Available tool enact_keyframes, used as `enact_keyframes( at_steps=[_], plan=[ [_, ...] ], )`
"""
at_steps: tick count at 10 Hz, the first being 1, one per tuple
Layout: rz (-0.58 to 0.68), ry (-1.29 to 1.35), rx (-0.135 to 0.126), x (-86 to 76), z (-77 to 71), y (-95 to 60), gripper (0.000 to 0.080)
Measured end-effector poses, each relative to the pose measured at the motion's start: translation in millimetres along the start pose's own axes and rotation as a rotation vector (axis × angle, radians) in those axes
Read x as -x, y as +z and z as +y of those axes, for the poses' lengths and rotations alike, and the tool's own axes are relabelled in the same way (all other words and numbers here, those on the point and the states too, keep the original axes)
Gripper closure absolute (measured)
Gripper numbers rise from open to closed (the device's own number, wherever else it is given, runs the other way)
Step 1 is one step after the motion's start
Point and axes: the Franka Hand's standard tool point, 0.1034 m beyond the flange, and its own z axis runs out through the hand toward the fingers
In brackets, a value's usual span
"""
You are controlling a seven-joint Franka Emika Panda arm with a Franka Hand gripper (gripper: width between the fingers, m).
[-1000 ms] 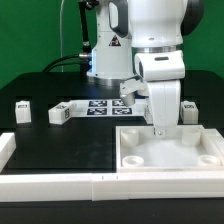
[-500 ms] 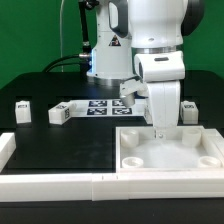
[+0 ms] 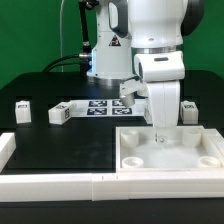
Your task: Assemble one leg
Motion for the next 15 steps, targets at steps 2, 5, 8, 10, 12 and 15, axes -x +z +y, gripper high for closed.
enact_keyframes(
  at_steps=[2, 5, 8, 10, 12, 15],
  plan=[
    [0.0, 0.0, 0.0, 0.1, 0.0, 0.0, 0.0151],
    [-0.001, 0.027, 0.004, -0.6, -0.8, -3.7, 0.015],
    [-0.006, 0.151, 0.038, -8.7, -18.4, -35.0, 0.015],
    [-0.009, 0.183, 0.042, -11.7, -25.2, -42.1, 0.015],
    [-0.008, 0.208, 0.038, -11.4, -25.1, -39.4, 0.015],
    [0.005, 0.529, 0.033, -11.3, -25.4, -38.9, 0.015]
  ],
)
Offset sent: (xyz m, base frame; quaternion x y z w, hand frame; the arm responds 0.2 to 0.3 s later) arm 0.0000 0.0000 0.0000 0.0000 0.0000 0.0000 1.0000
